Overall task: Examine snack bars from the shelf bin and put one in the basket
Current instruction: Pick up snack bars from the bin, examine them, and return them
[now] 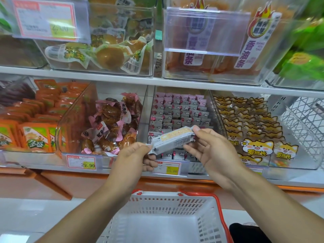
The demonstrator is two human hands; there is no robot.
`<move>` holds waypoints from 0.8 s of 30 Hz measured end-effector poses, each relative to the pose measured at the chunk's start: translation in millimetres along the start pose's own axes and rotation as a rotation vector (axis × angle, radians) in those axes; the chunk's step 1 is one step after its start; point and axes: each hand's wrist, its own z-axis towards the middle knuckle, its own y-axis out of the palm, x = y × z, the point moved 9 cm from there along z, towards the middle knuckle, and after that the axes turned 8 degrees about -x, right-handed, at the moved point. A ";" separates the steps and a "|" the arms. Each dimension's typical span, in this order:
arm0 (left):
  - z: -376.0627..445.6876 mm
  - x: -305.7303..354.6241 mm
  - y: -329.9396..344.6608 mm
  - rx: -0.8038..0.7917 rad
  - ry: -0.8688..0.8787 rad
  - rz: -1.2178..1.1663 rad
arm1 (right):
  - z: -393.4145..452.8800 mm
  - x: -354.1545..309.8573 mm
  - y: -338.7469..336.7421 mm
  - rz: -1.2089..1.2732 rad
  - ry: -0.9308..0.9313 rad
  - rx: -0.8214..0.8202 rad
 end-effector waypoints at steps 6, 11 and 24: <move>0.1 -5.6 0.8 -0.021 -0.047 0.024 | -2.3 -7.0 22.2 -0.187 0.032 -0.295; -2.6 -11.6 10.3 -0.064 -0.120 -0.061 | -5.8 -19.9 36.5 -0.366 -0.012 -0.627; -17.8 32.0 31.5 -0.046 0.336 0.491 | 30.8 -76.6 -19.6 -0.730 -0.452 0.246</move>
